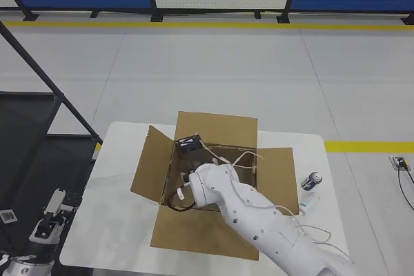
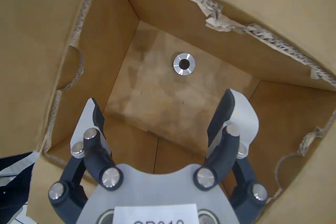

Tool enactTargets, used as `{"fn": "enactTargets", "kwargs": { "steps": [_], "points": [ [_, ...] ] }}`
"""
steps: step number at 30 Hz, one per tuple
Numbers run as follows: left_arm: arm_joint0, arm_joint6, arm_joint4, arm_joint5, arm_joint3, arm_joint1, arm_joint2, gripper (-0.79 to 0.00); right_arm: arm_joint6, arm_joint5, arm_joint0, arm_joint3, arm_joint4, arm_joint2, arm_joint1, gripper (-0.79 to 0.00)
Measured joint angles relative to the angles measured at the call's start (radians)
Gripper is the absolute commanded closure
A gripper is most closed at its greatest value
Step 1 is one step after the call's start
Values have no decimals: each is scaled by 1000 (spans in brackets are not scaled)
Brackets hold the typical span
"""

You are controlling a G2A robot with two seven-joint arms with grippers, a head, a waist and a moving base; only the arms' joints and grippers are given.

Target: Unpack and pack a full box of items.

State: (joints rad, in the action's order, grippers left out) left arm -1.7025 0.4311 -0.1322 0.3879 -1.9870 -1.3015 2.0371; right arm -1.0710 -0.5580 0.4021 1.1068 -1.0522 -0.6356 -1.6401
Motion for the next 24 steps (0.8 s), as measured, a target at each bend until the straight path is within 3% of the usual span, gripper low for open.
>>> {"fn": "enactTargets", "kwargs": {
  "steps": [7, 10, 16, 23, 24],
  "points": [
    [0, 0, 0, 0, 0, 0, 0, -785, 186, -104, -41, -279, 137, 19, -92, -785],
    [0, 0, 0, 0, 0, 0, 0, -785, 282, -133, -42, -348, 181, 12, -122, -720],
    [0, 0, 0, 0, 0, 0, 0, -785, 433, -109, -58, -477, 267, -21, -165, -653],
    [0, 0, 0, 0, 0, 0, 0, -785, 503, -26, -99, -629, 340, -46, -206, -591],
    [0, 0, 0, 0, 0, 0, 0, -785, 510, -20, -104, -643, 345, -47, -211, -551]
  ]
}}
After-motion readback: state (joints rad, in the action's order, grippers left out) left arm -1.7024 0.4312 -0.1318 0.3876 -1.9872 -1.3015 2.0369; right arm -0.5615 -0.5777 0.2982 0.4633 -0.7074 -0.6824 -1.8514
